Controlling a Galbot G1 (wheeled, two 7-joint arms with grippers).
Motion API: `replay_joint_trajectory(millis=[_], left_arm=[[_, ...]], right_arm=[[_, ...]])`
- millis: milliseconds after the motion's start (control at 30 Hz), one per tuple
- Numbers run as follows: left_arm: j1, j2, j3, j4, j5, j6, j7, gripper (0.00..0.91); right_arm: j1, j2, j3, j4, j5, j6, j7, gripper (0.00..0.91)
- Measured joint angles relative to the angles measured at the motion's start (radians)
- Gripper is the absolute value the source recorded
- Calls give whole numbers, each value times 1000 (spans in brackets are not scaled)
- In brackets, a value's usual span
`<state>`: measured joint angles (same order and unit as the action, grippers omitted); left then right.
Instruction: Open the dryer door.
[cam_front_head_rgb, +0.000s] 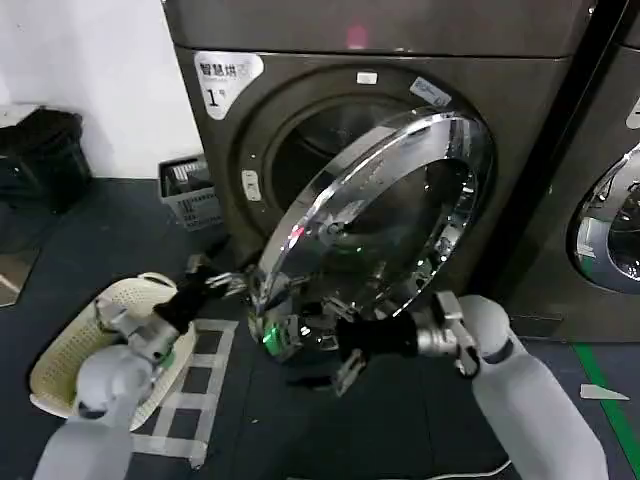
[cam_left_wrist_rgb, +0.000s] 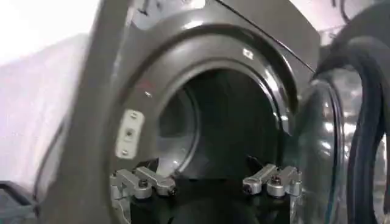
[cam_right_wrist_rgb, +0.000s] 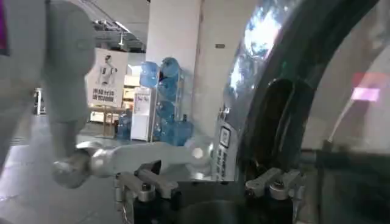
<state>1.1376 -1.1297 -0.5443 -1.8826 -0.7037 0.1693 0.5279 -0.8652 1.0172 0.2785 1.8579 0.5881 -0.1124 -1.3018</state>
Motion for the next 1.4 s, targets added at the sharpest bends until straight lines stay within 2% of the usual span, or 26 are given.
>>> replay_joint_trajectory(millis=[267, 433, 633, 833, 900, 1000, 1133, 1333, 1400], left_arm=[[-74, -1, 152, 29, 9, 0, 7, 907], [-116, 2, 226, 37, 9, 3, 24, 907], [-158, 24, 300, 37, 5, -2, 36, 907], [-209, 34, 393, 17, -5, -8, 43, 907], [-226, 34, 432, 17, -1, -19, 43, 907], [-258, 29, 499, 17, 22, -40, 61, 907], [-306, 9, 588, 26, 18, -42, 62, 907], [-381, -31, 706, 59, -24, -44, 52, 907], [-405, -48, 743, 75, -29, -47, 49, 907]], right_arm=[[-113, -62, 252, 21, 21, 13, -54, 907], [-175, -55, 411, -1, 12, 9, -56, 907], [-247, -52, 644, -38, 28, 16, 17, 907], [-318, -12, 878, -45, 118, 50, 193, 907], [-344, 6, 957, -25, 128, 55, 272, 907], [-384, 30, 1062, 2, 111, 53, 397, 907], [-438, 62, 1173, 38, 91, 1, 628, 907], [-500, 81, 1284, 65, 9, -53, 843, 907], [-519, 81, 1321, 58, -31, -47, 891, 907]])
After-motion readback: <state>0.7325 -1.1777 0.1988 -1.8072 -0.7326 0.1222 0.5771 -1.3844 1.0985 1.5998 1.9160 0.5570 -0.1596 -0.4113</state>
